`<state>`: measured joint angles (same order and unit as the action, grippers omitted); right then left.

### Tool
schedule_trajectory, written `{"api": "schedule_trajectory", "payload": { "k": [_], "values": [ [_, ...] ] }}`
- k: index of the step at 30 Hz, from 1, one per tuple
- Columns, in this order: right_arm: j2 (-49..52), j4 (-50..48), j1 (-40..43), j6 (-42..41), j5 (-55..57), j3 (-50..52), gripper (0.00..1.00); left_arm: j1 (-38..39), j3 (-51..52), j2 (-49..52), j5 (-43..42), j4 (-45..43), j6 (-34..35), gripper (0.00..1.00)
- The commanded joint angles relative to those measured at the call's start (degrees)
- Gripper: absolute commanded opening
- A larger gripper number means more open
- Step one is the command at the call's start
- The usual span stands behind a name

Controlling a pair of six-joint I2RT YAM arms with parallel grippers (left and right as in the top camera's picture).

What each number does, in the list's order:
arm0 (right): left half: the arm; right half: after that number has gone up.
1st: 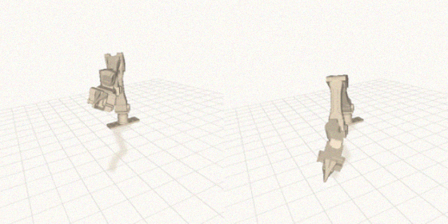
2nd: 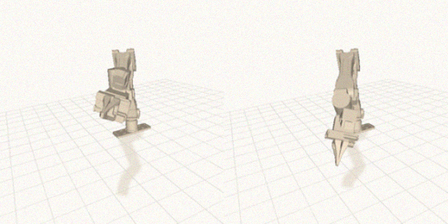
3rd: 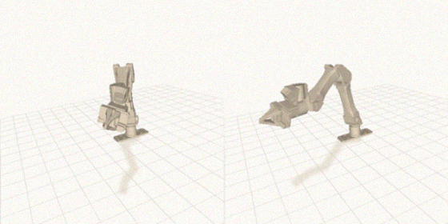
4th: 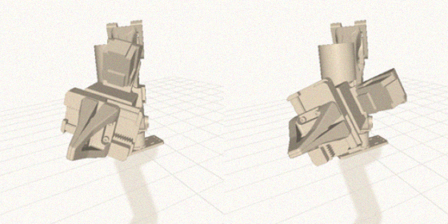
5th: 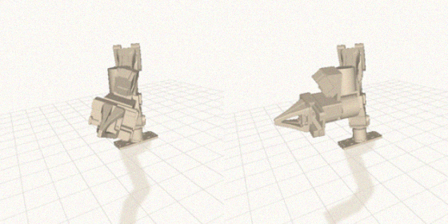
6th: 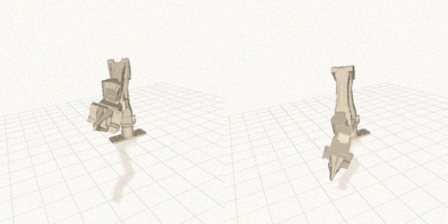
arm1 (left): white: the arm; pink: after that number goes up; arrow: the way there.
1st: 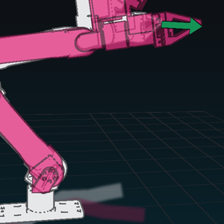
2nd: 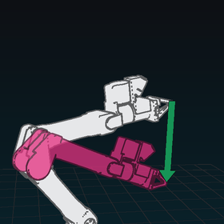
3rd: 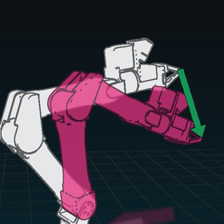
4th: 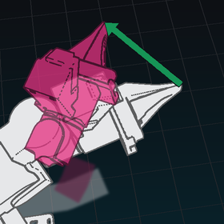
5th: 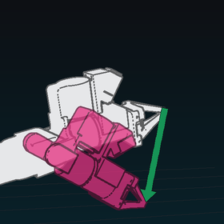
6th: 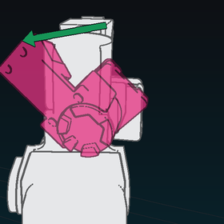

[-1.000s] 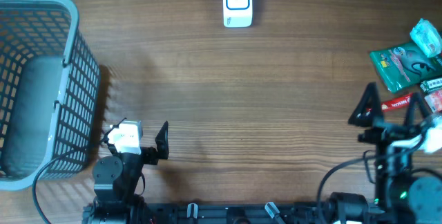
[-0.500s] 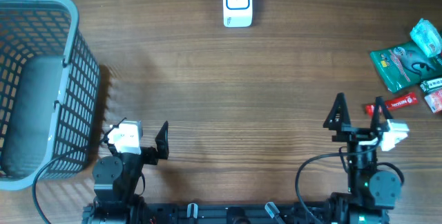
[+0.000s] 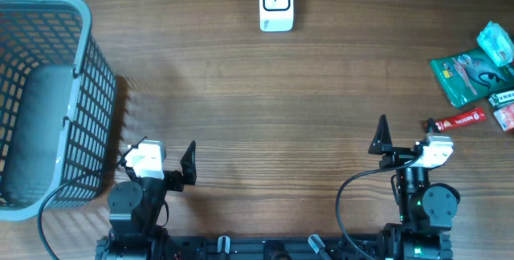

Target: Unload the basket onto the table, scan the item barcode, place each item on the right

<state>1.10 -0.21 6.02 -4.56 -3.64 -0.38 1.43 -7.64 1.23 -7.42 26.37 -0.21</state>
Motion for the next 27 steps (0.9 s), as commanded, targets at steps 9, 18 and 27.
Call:
{"api": "schedule_trajectory", "payload": {
  "k": [9, 18, 27],
  "values": [
    [-1.0, -0.1, -0.5, 1.4, -2.2, 0.1, 1.00, 0.1, 0.0, -0.1, -0.9, 0.1, -0.9, 1.00],
    [-0.9, -0.1, -0.4, 1.4, -2.2, 0.1, 1.00, 0.1, 0.0, -0.1, -0.9, 0.1, -0.9, 1.00],
    [-0.8, -0.1, -0.4, 1.4, -2.2, 0.1, 1.00, 0.1, 0.0, -0.1, -0.9, 0.1, -0.9, 1.00]
  ]
}}
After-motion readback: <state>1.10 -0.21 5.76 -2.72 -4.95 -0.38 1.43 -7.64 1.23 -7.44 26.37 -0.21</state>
